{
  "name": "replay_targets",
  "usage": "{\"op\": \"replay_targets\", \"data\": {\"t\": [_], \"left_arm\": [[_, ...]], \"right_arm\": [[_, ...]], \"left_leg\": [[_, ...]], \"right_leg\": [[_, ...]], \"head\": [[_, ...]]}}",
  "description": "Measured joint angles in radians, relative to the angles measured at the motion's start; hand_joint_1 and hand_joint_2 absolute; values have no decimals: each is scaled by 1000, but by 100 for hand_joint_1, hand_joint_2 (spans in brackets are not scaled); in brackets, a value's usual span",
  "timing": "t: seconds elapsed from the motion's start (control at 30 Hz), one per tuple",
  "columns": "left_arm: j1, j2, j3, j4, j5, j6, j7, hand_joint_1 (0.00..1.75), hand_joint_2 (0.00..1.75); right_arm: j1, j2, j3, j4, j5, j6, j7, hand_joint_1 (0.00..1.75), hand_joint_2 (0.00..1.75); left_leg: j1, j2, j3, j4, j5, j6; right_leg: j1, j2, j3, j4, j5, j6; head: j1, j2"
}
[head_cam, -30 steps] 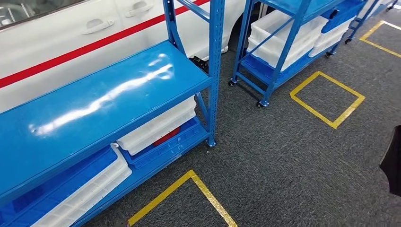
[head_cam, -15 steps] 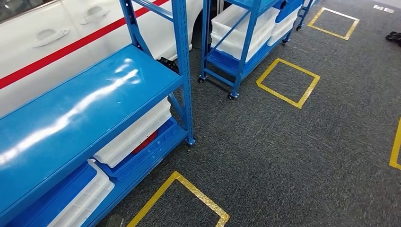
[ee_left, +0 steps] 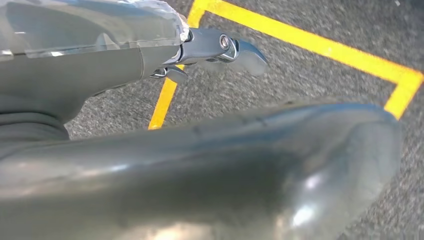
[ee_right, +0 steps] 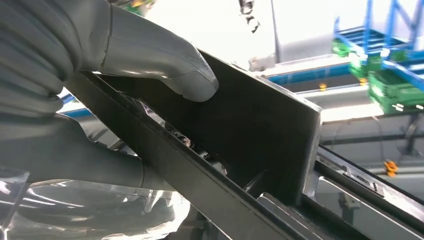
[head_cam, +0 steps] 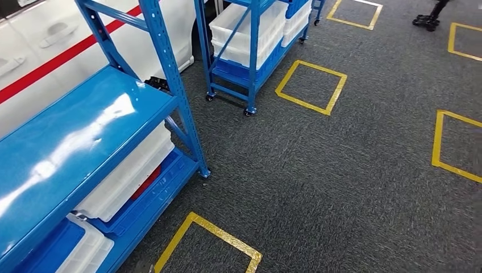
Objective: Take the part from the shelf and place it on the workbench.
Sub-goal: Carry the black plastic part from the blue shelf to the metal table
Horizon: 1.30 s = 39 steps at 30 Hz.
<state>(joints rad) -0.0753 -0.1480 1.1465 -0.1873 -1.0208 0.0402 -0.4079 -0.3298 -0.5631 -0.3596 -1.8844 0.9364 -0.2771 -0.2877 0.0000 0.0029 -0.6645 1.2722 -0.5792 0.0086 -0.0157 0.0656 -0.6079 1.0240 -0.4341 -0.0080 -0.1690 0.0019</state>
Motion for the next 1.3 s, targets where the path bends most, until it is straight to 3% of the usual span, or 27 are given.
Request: {"op": "replay_targets", "data": {"t": [0.07,0.13,0.17,0.23,0.3,0.37,0.43,0.47,0.5,0.53,0.57,0.63,0.67,0.73,0.8,0.87,0.9,0.93,0.97,1.0,1.03,1.1,1.17,1.23,1.27,1.3], "left_arm": [[0,0,1,0,1,3,4,0,0],[0,1,5,0,1,6,8,0,0],[0,1,8,0,1,7,10,0,0],[-3,0,13,0,1,8,12,0,0],[-3,-2,16,0,1,9,12,0,0],[0,-2,19,0,1,9,11,0,0],[3,-3,22,0,0,7,11,0,0],[4,-4,23,0,0,6,11,0,0],[4,-5,23,0,-1,4,10,0,0],[4,-7,24,0,-1,2,10,0,0],[3,-8,24,0,-2,1,10,0,0],[3,-10,24,0,-2,-1,8,0,0],[3,-10,24,0,-2,-2,7,0,0],[2,-11,25,0,-2,-6,5,0,0],[2,-11,25,0,-2,-11,3,0,0],[6,-11,25,0,-2,-17,3,0,0],[8,-11,26,0,-2,-20,3,0,0],[11,-11,27,0,-2,-23,3,0,0],[12,-11,29,0,-2,-27,2,0,0],[13,-10,30,0,-2,-32,1,0,0],[13,-9,31,0,-2,-37,-1,0,0],[13,-6,33,0,-2,-44,-5,0,0],[13,-3,37,0,-2,-49,-9,0,0],[10,-2,40,0,-3,-53,-13,0,0],[8,-1,41,0,-2,-53,-14,0,0],[6,-1,42,0,-2,-54,-16,0,0]], "right_arm": [[-20,-15,24,5,84,21,24,175,175],[-53,-39,59,12,159,61,51,175,175],[-69,-54,76,16,180,84,64,175,175],[-103,-91,110,24,207,135,87,175,175],[-148,-125,144,37,227,187,109,175,175],[-192,-148,183,50,239,235,132,175,175],[-224,-170,229,67,245,280,149,175,175],[-239,-181,251,76,246,299,155,175,175],[-255,-194,272,85,244,315,158,175,175],[-271,-208,290,93,240,327,160,175,175],[-285,-222,306,100,233,337,162,175,175],[-300,-249,333,109,216,350,171,175,175],[-297,-262,344,112,207,355,178,175,175],[-274,-292,355,115,191,363,192,175,175],[-242,-322,356,116,177,369,202,175,175],[-211,-336,355,116,174,375,208,175,175],[-194,-337,355,117,178,378,210,175,175],[-174,-337,355,118,186,381,211,175,175],[-155,-334,355,120,195,383,212,175,175],[-136,-332,354,122,205,383,214,175,175],[-120,-328,351,124,213,383,217,175,175],[-95,-318,344,128,231,382,224,175,175],[-81,-306,336,135,249,381,230,175,175],[-67,-297,330,142,261,380,231,175,175],[-61,-294,327,146,264,380,231,175,175],[-58,-291,324,151,267,381,231,175,175]], "left_leg": [[1,-46,53,-141,81,11],[2,-92,87,-232,117,15],[0,-96,91,-243,115,16],[-5,-71,98,-257,122,22],[-6,-42,106,-276,132,32],[-8,-12,110,-285,136,39],[-9,17,110,-285,133,40],[-9,32,110,-284,131,39],[-9,45,110,-283,129,38],[-9,57,112,-281,125,36],[-11,68,113,-278,121,33],[-15,86,117,-272,113,23],[-18,95,119,-271,109,19],[-18,110,122,-268,101,9],[-12,80,110,-232,72,0],[-7,28,61,-118,11,-4],[-7,15,26,-47,-18,-4],[-7,9,-2,9,-33,-4],[-7,7,-17,32,-30,-3],[-7,3,-13,13,-5,-1],[-6,-6,8,-42,34,2],[-2,-55,62,-179,101,9],[0,-86,88,-243,118,13],[-3,-67,95,-254,120,20],[-4,-53,99,-263,125,26],[-5,-39,103,-272,130,33]], "right_leg": [[0,30,0,2,0,2],[-4,60,-6,5,2,12],[-8,74,-11,4,5,20],[-18,89,-20,3,9,36],[-15,35,-40,41,-14,42],[-10,-35,-93,149,-71,46],[-11,-55,-145,254,-108,53],[-13,-59,-149,264,-102,55],[-14,-65,-133,235,-79,57],[-15,-79,-99,172,-46,57],[-11,-107,-60,100,-20,56],[0,-144,-9,4,7,41],[6,-148,-5,-8,5,33],[7,-121,-6,-10,7,19],[3,-100,-5,-13,9,7],[1,-78,-4,-14,10,-3],[2,-65,-4,-14,10,-5],[3,-49,-4,-14,10,-6],[4,-33,-3,-13,10,-7],[3,-16,-3,-11,10,-6],[3,0,-3,-9,9,-5],[1,30,-5,-4,8,-1],[-3,57,-14,-2,10,11],[-9,81,-20,-5,16,28],[-11,68,-23,-3,15,33],[-10,40,-31,12,4,37]], "head": [[0,0],[0,0],[0,0],[0,0],[0,0],[0,0],[0,0],[0,0],[0,0],[0,0],[0,0],[0,0],[0,0],[0,0],[0,0],[0,0],[0,0],[0,0],[0,0],[0,0],[0,0],[0,0],[0,0],[0,0],[0,0],[1,0]]}}
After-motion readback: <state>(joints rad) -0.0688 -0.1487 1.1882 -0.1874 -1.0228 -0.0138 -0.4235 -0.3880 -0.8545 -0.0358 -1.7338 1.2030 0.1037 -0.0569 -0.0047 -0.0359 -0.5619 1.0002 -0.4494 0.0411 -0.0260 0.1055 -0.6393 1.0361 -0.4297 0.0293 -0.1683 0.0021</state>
